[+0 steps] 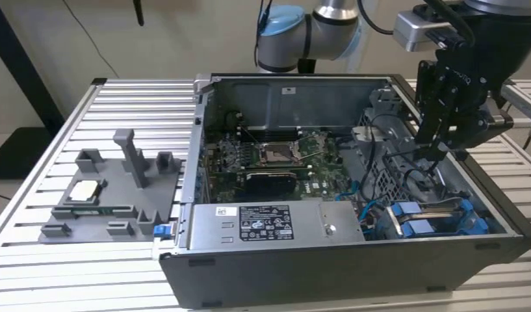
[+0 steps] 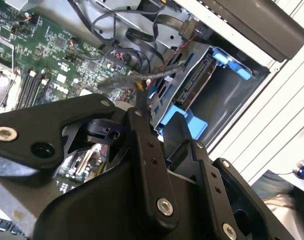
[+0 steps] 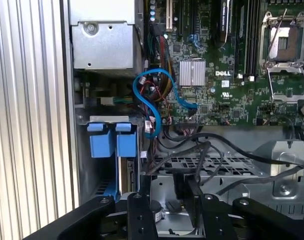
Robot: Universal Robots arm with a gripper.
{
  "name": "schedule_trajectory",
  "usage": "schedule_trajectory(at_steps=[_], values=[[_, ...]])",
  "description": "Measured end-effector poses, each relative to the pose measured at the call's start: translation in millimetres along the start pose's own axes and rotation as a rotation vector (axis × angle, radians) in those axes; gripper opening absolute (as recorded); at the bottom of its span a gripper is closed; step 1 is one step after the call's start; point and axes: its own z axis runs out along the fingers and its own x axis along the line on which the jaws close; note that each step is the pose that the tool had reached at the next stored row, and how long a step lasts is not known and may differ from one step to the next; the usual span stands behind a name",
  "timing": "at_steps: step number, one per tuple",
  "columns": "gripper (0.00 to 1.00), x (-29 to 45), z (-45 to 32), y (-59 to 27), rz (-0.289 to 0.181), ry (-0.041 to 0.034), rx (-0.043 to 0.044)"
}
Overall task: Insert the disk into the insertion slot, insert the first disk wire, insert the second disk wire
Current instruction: 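Insert the disk into the insertion slot, then insert the first disk wire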
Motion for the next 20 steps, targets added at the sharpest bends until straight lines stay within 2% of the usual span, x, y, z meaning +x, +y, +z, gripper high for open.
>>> schedule_trajectory(at_steps=[2, 8, 13, 17, 20], values=[[0.40, -1.1, -0.1, 1.0, 0.000, 0.0003, 0.0044], [0.40, -8.3, 3.6, 8.7, 0.000, -0.0003, 0.0563], [0.40, -9.3, 8.3, 15.5, 0.000, -0.0012, 0.0910], [0.40, -9.3, 10.9, 21.3, 0.000, -0.0012, 0.1116], [0.40, -9.3, 12.0, 24.1, 0.000, -0.0014, 0.1190]])
